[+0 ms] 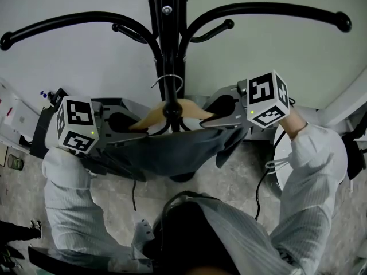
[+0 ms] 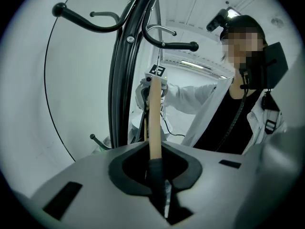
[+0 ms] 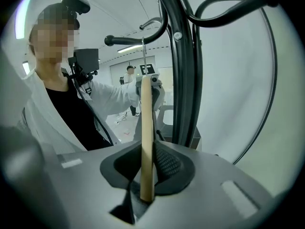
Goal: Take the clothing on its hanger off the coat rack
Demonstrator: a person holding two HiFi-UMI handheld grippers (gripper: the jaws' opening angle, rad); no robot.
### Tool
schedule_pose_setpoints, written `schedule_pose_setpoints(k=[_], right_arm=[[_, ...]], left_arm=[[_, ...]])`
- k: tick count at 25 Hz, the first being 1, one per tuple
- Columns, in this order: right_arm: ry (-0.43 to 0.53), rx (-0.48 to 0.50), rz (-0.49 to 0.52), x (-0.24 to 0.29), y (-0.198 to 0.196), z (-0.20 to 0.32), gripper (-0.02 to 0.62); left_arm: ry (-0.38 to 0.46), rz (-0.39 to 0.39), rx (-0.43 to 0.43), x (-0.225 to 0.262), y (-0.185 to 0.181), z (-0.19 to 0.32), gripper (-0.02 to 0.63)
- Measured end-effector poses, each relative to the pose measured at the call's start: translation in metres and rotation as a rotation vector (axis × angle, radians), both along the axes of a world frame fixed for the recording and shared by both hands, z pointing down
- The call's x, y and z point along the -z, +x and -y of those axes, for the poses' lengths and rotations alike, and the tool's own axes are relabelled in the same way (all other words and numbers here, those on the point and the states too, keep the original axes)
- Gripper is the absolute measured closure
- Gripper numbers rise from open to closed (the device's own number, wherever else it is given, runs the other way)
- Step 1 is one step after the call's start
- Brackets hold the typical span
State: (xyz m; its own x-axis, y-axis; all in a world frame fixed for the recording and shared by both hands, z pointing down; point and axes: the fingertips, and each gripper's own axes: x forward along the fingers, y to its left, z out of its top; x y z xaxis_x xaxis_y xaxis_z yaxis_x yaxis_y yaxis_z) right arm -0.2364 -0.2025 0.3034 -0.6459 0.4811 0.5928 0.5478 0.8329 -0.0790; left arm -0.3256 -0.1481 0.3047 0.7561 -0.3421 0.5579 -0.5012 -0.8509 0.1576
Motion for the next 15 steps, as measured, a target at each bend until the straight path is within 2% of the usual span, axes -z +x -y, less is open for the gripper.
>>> schedule_pose_setpoints(k=[9,15], right_arm=[[-0.052,-0.109,-0.008,-0.006,-0.005,0.006,0.538],[-0.018,-0.129,0.066,0.026,0.005,-0.004,0.538]], left_arm=[[0.015,0.014,0.038,-0.005,-0.005,0.007,0.560],[0.063,0.021,0.057,0.024,0.007,-0.003,0.560]])
